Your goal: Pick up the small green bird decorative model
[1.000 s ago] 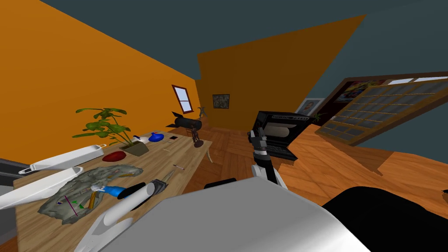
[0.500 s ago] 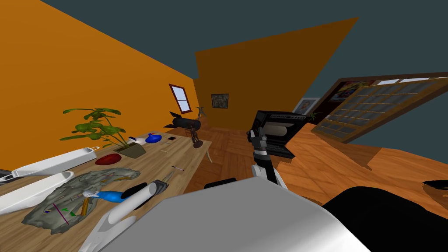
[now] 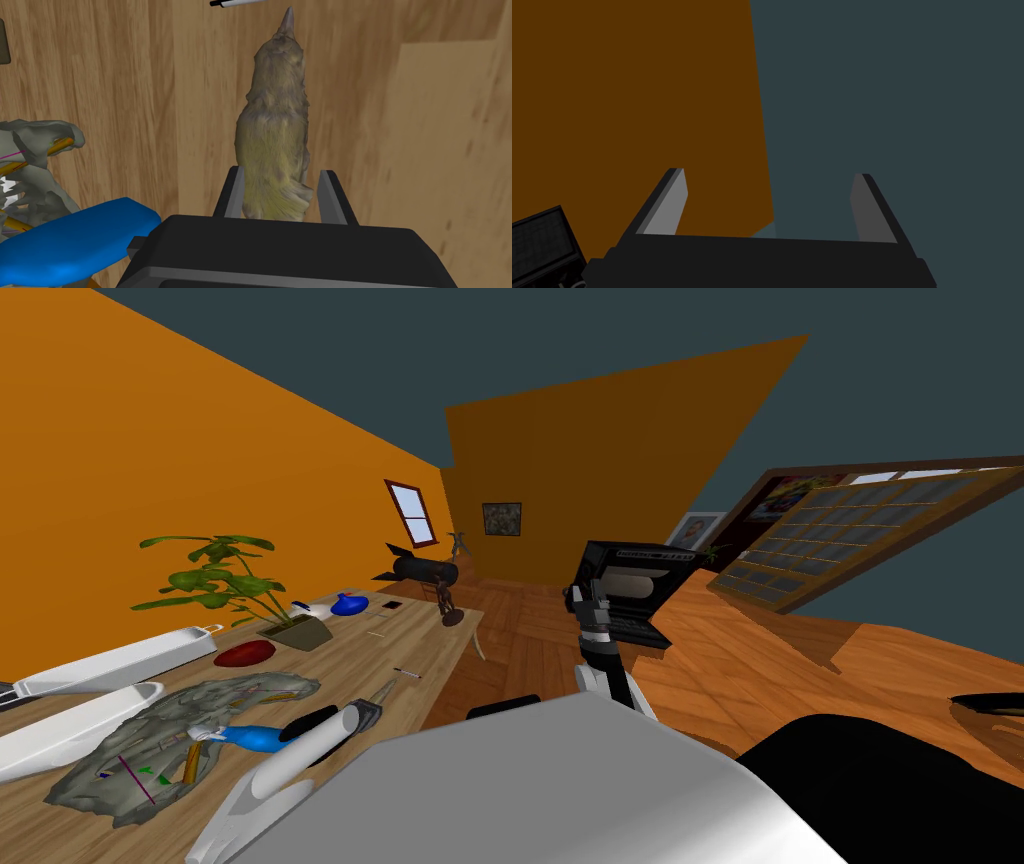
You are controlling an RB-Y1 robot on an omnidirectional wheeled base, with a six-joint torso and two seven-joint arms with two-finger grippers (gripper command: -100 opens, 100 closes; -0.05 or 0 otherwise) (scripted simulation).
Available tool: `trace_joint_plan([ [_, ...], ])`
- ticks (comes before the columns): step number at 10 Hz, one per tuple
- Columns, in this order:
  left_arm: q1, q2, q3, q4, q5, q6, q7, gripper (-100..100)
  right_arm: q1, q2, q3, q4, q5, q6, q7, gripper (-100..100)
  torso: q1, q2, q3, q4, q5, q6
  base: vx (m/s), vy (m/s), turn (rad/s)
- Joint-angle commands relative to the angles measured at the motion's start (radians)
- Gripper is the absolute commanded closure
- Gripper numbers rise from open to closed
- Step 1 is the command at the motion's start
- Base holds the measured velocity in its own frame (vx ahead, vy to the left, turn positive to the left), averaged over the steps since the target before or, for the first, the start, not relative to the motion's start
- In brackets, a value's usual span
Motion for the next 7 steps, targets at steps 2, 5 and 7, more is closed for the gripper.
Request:
trace_joint_plan([
  [2,0.000,0.000,0.000,0.000,0.000,0.000,0.000,100,0.000,0.000,0.000,0.000,0.000,0.000,0.000,0,0.000,0.000,0.000,0.000,0.000,0.000,0.000,0.000,0.000],
  [5,0.018,0.006,-0.004,-0.048,0.017,0.038,-0.007,100,0.000,0.000,0.000,0.000,0.000,0.000,0.000,0,-0.001,0.000,0.000,0.000,0.000,-0.001,0.011,-0.021,0.062],
  [7,0.020,0.007,-0.004,-0.056,0.019,0.042,-0.008,100,0.000,0.000,0.000,0.000,0.000,0.000,0.000,0,-0.003,-0.001,0.000,0.000,0.000,0.000,0.012,-0.035,0.047],
])
